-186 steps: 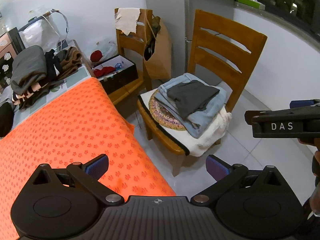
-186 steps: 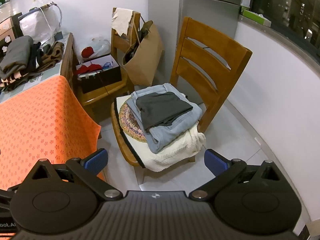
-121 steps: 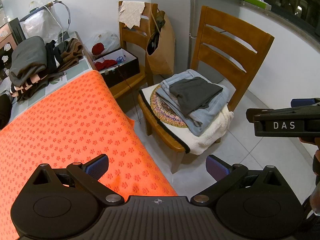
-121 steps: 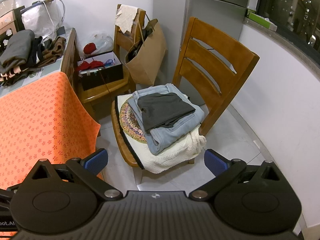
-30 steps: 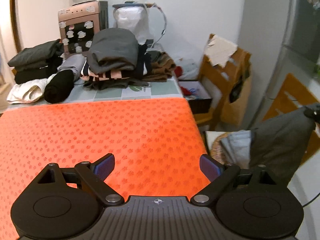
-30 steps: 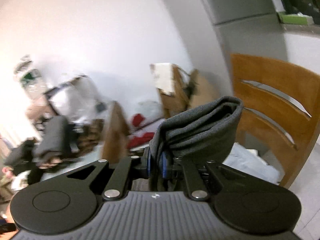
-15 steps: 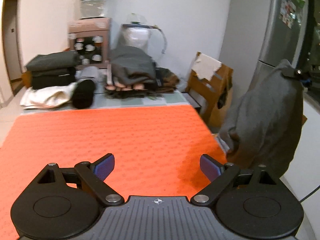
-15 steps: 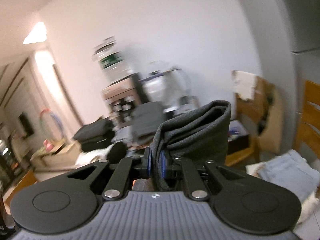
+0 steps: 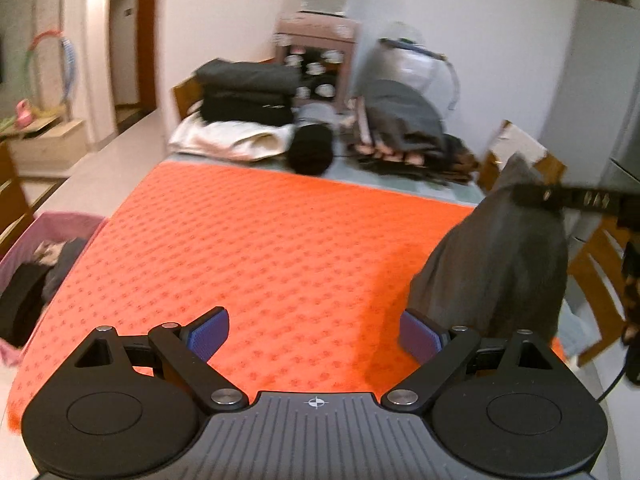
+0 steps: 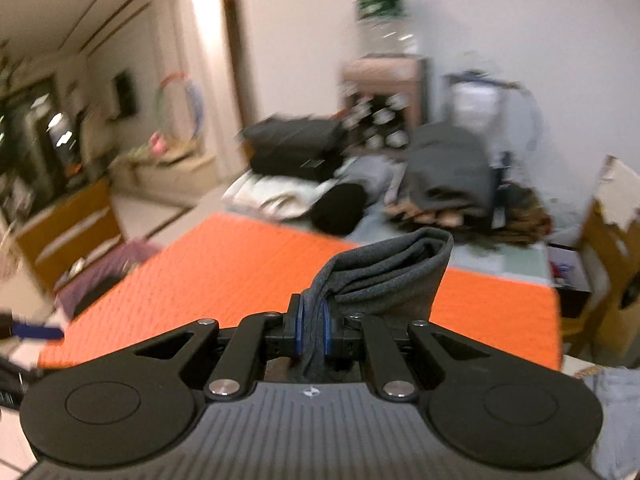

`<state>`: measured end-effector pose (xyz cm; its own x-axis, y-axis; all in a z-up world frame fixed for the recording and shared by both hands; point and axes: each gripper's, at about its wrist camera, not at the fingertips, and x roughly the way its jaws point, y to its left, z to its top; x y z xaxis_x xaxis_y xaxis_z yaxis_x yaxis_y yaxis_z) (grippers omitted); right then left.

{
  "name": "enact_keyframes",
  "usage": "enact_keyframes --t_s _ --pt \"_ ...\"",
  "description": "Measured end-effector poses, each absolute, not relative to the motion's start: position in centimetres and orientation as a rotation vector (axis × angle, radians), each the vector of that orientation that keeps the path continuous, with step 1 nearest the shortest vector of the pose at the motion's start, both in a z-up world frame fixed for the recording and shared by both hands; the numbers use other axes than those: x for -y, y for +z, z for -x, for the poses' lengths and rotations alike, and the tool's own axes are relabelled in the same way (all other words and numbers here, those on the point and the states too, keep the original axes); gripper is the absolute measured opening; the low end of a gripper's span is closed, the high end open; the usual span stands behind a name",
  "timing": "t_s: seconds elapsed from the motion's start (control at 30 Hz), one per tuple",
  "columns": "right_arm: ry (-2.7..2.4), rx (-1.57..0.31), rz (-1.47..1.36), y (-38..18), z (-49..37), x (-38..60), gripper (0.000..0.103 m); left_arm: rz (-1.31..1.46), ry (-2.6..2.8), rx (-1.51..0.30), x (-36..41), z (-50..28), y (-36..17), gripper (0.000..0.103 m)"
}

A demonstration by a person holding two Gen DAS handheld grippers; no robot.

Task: Fold clothes
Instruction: 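Lift the dark grey garment with the right gripper and carry it over the orange table, then lower the grey garment onto the orange cloth and open the right gripper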

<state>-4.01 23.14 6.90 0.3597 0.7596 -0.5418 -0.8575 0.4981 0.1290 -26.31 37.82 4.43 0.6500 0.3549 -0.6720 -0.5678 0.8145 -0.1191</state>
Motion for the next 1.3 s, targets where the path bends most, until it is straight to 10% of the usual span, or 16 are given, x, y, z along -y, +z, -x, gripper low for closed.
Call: enact_keyframes --t_s 0.57,0.9,1.3 --pt "1.471 -0.761 0.475 0.1 14.8 -28.8 0.011 0.406 0.676 -0.718 -38.7 28.4 3.4 0.093" --pt "1.488 -0.786 0.462 2.0 16.1 -25.2 0.045 0.345 0.632 -0.702 -37.8 27.5 3.9 0.093" --pt "1.23 -0.796 0.372 3.5 12.0 -17.4 0.05 0.217 0.389 -0.668 -34.8 24.5 5.2 0.094"
